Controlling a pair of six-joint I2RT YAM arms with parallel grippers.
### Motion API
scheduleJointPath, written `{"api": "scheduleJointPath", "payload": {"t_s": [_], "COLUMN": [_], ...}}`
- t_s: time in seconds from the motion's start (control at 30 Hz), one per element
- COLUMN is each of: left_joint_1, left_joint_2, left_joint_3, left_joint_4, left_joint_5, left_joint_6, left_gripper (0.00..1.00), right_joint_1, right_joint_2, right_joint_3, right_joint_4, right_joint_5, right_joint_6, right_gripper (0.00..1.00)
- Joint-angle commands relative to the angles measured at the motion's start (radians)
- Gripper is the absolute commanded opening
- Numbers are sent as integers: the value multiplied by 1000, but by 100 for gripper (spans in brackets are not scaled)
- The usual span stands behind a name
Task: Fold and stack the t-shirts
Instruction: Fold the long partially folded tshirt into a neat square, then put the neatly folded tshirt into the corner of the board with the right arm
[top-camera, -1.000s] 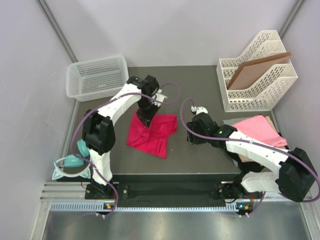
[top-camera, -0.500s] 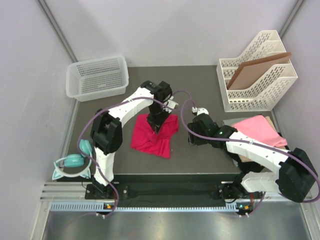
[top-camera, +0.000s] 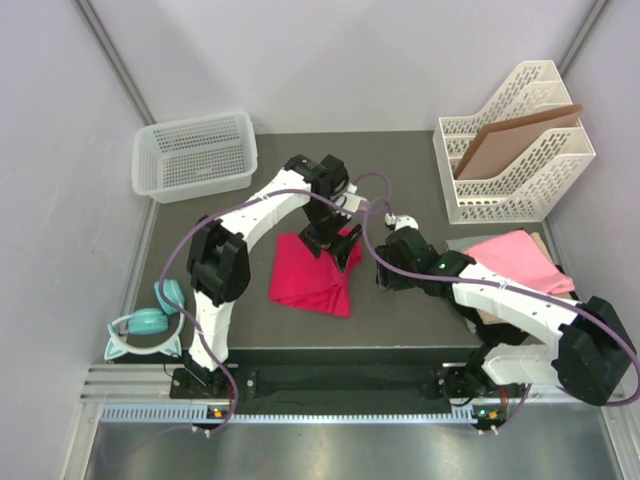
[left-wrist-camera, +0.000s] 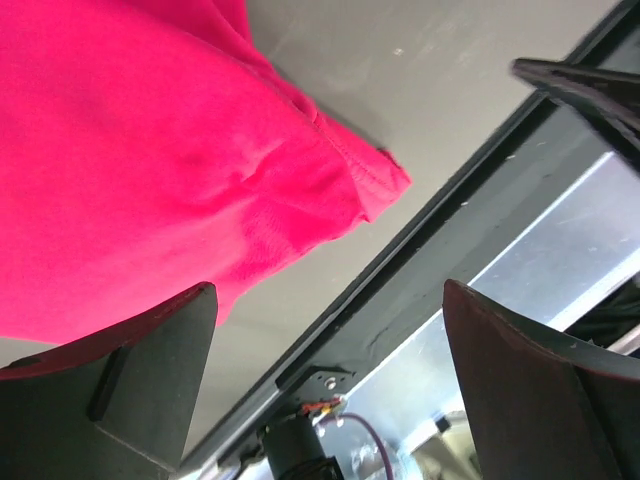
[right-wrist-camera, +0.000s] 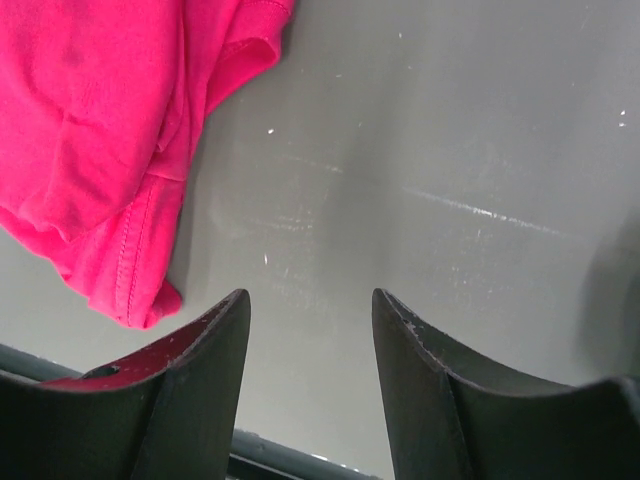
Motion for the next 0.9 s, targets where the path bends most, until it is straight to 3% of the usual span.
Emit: {"api": "scheduleJointPath", "payload": {"t_s": [0.0, 0.07, 0.17, 0.27, 0.5, 0.87], "left_joint_1": [156, 260, 309, 277, 175, 68], "left_joint_2": [-141, -170, -208, -256, -317, -337], "left_joint_3": [70, 64, -58, -181, -310, -416], "left_joint_4": [28, 29, 52, 116, 219, 363], "left_joint_5": [129, 169, 191, 182, 137, 152], "left_joint_6": [41, 44, 64, 83, 106, 120], "left_gripper": [99, 99, 99, 99, 99, 97], "right_joint_1": [-10, -10, -10, -34, -308, -447], "right_joint_2": [-36, -22, 62, 157, 350, 711], "right_joint_3": [18, 30, 96, 180, 108, 150], "right_joint_4": [28, 63, 92, 117, 489, 850], "right_joint_5": [-1, -24, -87, -128, -637, -984], "right_joint_6": [9, 12, 3, -2, 155, 333], "right_gripper": [53, 54, 54, 54, 60, 68]}}
